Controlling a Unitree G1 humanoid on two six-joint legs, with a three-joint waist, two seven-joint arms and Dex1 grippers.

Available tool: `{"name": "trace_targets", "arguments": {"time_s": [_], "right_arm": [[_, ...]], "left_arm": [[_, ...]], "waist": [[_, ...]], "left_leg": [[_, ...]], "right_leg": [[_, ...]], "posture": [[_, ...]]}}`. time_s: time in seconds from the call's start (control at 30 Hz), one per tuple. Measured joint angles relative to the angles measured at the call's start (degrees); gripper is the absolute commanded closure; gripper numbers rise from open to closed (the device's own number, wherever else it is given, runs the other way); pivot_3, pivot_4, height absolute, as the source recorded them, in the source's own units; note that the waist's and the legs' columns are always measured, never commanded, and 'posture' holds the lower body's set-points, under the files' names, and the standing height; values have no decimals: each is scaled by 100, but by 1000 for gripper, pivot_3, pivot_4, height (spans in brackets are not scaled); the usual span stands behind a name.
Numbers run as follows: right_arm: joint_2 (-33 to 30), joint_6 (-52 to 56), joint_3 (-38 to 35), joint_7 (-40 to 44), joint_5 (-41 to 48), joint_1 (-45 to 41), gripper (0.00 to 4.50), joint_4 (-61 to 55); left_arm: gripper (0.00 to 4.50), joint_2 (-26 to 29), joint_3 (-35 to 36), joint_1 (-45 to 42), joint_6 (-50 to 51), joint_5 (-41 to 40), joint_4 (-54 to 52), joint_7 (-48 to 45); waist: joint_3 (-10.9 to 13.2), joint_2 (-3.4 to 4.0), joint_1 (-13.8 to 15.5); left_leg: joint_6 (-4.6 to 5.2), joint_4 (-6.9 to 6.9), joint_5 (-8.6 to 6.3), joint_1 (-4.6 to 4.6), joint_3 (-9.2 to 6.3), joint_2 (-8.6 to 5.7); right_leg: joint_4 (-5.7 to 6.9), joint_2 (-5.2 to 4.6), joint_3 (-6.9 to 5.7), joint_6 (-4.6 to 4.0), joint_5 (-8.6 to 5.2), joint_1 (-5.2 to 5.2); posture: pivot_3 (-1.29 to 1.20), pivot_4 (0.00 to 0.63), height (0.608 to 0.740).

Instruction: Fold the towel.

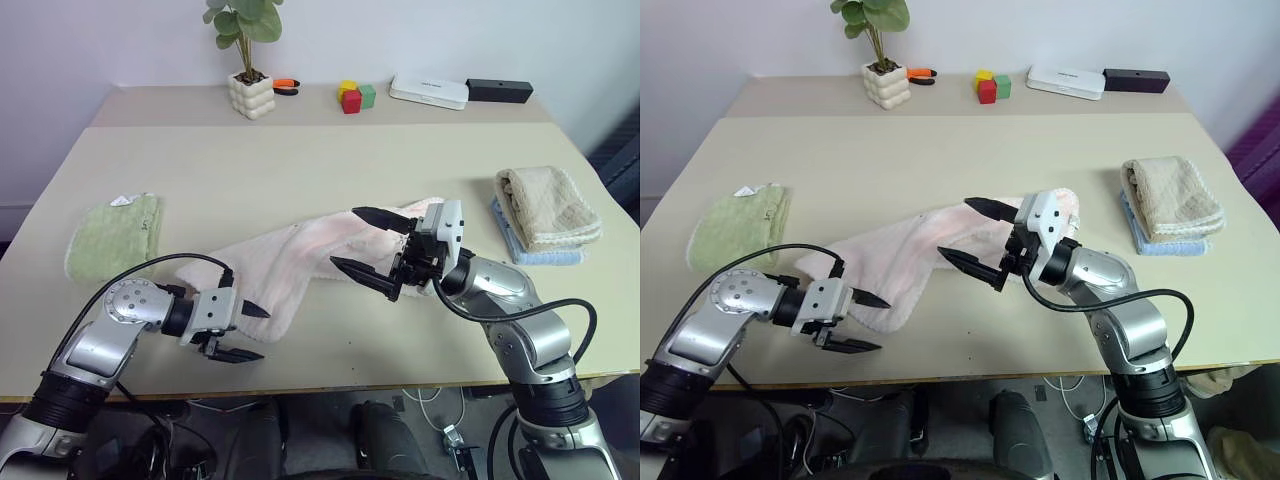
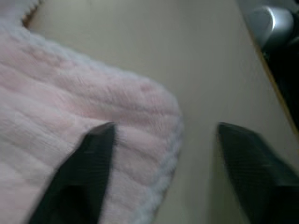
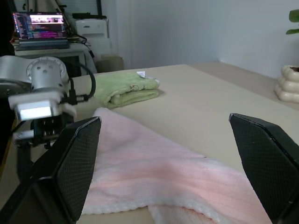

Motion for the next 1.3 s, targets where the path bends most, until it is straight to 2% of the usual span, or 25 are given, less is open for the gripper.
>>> {"name": "trace_targets", "arguments": {"time_s": [0.13,0.17,0.33,0.43,0.6,0.7,0.8,0.97,1.3], "right_arm": [[0,-58,0,-28,-3,0,0,0],[0,-78,-1,-33,-7,0,0,0],[36,-335,-23,-284,-284,-64,0,263],[102,-531,-147,-684,-665,-320,0,778],[57,-130,-472,-1716,-1175,-1220,0,2074],[-216,-78,-553,-2057,-1644,-1332,0,2707],[-347,-124,-537,-2236,-2017,-1461,0,3313],[-733,-461,-407,-2096,-2447,-1706,0,3726],[-867,-1344,172,-1966,-3390,-2241,0,5066]], "left_arm": [[4367,-11,-73,-19,16,69,-81,169],[4440,-28,-77,-48,40,107,-79,243],[4440,-43,-66,-60,121,32,-55,304],[4440,-92,87,-72,345,-399,57,200],[4440,-194,1203,-525,1166,-1973,71,59],[4440,-67,1586,-524,1242,-2183,81,42],[4440,-34,1611,-404,1238,-2187,148,13],[4440,51,1898,-37,1217,-2237,8,58],[4440,110,2599,854,1216,-2578,-429,18]], "waist": [[0,0,0],[0,1,1],[-1,0,-4],[-1,0,-8],[3,-4,-10],[2,-2,-11],[4,1,-41],[6,5,-66],[6,5,-44]], "left_leg": [[0,0,0,1,0,0],[0,1,0,1,-1,0],[0,2,0,3,0,0],[0,2,0,1,0,0],[-1,6,1,-3,-1,0],[-1,-6,1,-3,3,-2],[-1,-7,1,-3,8,-1],[-1,-8,1,-3,9,1],[-1,-6,1,-3,14,0]], "right_leg": [[0,0,0,0,0,2],[0,0,0,0,0,2],[2,0,0,0,0,3],[5,1,-1,1,0,-1],[9,1,-1,4,2,-3],[-3,-1,0,17,7,-4],[0,1,4,17,7,-10],[1,3,6,17,7,-13],[2,-3,7,1,-1,-12]], "posture": [[0,150,735],[0,150,735],[0,150,735],[0,150,735],[0,150,735],[0,150,735],[0,150,735],[0,150,735],[0,150,735]]}}
